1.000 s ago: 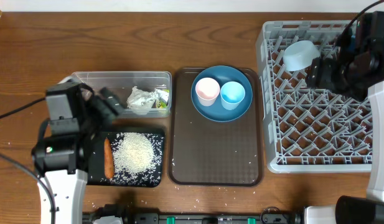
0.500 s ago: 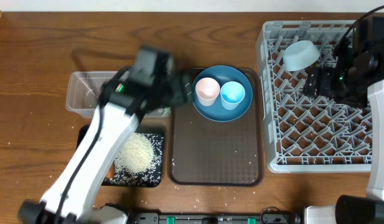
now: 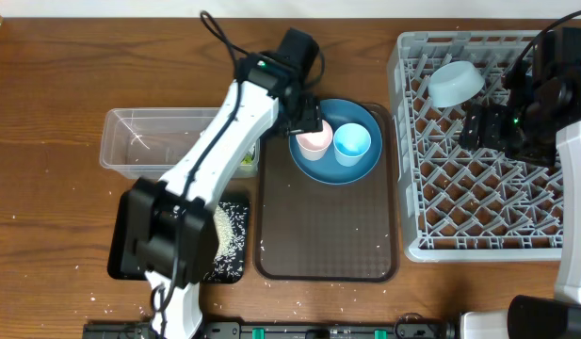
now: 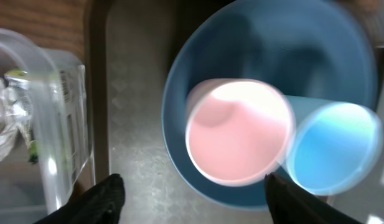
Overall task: Sort waste into correct bins and load items into the dishwasher rack
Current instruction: 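Reach left gripper to the pink cup on the blue plate and grasp, then lift pink cup with left gripper and bring it toward the right gripper, then grasp pink cup with right gripper and release it from left gripper, then place pink cup upside down in the dish rack with right gripper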
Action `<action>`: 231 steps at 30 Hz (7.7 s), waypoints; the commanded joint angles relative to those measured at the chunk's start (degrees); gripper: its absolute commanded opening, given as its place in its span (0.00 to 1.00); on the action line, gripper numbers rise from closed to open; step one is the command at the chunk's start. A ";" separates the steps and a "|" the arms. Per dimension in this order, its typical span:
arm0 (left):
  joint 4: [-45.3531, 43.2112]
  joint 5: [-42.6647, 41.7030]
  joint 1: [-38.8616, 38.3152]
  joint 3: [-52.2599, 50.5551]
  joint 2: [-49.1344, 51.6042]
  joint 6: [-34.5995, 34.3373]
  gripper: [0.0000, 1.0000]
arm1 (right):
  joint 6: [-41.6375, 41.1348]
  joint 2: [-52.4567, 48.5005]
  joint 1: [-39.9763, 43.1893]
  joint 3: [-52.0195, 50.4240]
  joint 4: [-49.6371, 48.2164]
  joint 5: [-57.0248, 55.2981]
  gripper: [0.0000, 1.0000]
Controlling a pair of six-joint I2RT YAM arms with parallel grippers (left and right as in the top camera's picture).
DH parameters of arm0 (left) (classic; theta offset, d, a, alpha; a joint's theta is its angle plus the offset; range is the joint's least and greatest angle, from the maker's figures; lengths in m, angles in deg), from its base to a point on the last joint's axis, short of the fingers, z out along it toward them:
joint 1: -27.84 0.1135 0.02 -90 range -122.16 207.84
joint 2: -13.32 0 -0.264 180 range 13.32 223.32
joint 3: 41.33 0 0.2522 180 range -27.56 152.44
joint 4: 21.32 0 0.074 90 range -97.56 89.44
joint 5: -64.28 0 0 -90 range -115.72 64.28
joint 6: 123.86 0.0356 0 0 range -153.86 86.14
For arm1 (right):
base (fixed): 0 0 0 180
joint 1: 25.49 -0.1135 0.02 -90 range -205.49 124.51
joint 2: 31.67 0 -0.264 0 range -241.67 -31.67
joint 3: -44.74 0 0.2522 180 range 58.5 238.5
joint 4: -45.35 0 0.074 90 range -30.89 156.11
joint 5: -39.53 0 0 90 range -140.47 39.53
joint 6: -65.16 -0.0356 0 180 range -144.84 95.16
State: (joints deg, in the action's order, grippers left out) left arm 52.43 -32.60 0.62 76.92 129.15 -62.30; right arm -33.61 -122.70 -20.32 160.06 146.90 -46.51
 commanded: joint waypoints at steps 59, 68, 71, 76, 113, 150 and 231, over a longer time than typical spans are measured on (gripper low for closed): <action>-1.33 -59.54 20.85 2.36 -21.20 8.24 0.06 | 54.36 -0.04 -0.31 0.33 5.92 59.41 0.99; -1.33 -74.71 18.69 2.34 -21.00 10.03 0.06 | 59.91 -0.04 -0.68 0.33 5.68 72.76 0.99; -1.38 -74.75 16.33 2.34 -21.00 10.03 0.06 | 60.78 -0.04 -0.90 0.33 5.68 75.08 0.99; -3.15 -74.55 13.42 2.34 -21.00 10.01 0.06 | 62.75 -0.04 -2.51 0.33 5.68 78.40 0.99; 0.02 -72.02 12.98 2.29 -21.00 10.47 0.06 | 74.75 0.11 -11.28 0.35 -3.91 85.37 0.89; 4.22 -44.15 8.55 2.25 -21.00 10.45 0.31 | 70.86 0.07 -10.97 0.35 -4.68 80.24 0.50; 12.26 -15.98 8.20 1.49 -20.98 10.43 0.40 | 0.66 -0.50 -1.07 -25.99 -32.83 -6.91 0.78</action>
State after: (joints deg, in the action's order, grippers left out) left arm 64.62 -49.30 9.01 78.91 108.08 -52.01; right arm -32.37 -123.33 -21.59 134.40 114.44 -54.81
